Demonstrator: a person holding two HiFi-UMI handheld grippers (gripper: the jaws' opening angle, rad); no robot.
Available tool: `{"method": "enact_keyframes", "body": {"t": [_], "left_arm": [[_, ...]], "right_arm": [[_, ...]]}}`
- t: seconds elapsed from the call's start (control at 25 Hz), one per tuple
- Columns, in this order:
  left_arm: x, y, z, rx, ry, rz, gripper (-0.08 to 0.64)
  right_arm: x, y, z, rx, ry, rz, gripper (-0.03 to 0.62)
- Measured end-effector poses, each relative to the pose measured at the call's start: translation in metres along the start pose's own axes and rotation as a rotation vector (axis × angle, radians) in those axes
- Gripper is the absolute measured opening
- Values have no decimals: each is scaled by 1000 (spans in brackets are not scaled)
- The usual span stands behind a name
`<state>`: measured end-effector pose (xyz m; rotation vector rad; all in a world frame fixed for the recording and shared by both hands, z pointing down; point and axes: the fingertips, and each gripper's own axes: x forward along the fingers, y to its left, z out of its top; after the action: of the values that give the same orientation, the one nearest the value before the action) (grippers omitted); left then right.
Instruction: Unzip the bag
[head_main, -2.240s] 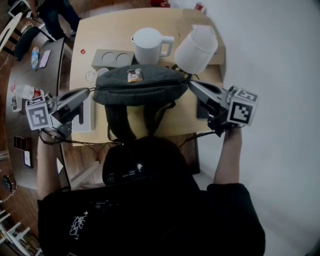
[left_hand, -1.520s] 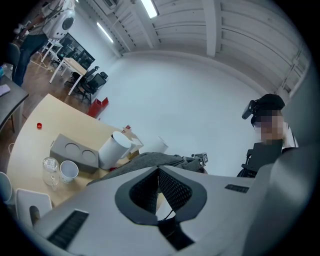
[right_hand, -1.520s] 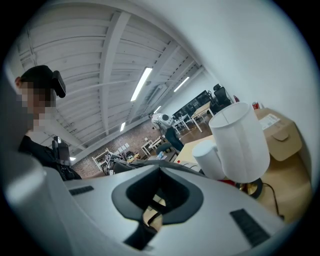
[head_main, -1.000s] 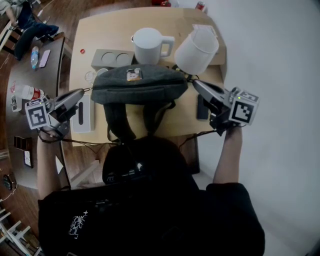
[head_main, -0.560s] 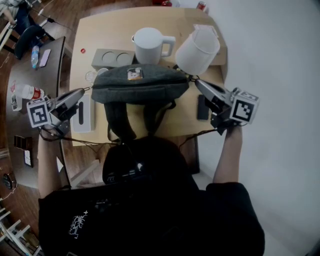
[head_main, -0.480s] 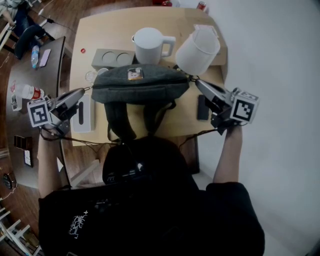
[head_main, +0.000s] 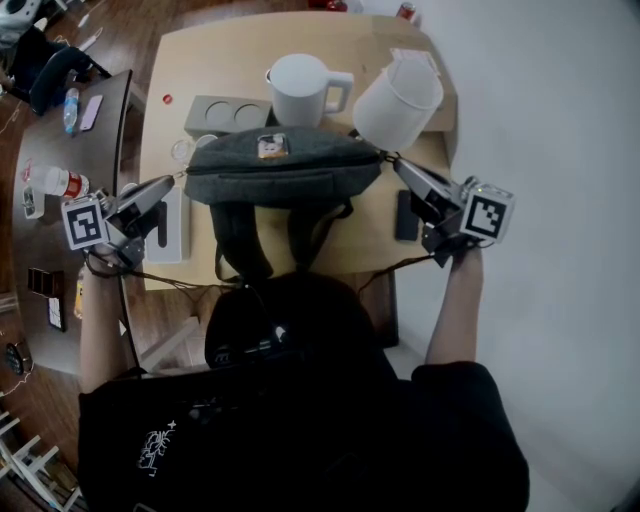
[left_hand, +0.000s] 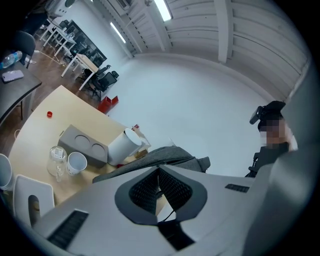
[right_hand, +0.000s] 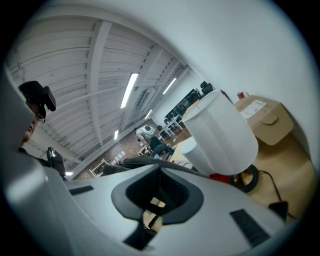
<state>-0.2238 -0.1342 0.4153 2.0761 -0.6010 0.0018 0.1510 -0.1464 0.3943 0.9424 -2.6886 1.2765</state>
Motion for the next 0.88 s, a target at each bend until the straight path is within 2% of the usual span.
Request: {"method": "enact_keyframes", "body": {"t": [0.88], "left_arm": [[4, 20, -13, -25, 7, 50, 5]], "right_arm": [[2, -24, -11, 51, 22, -16, 12]]}}
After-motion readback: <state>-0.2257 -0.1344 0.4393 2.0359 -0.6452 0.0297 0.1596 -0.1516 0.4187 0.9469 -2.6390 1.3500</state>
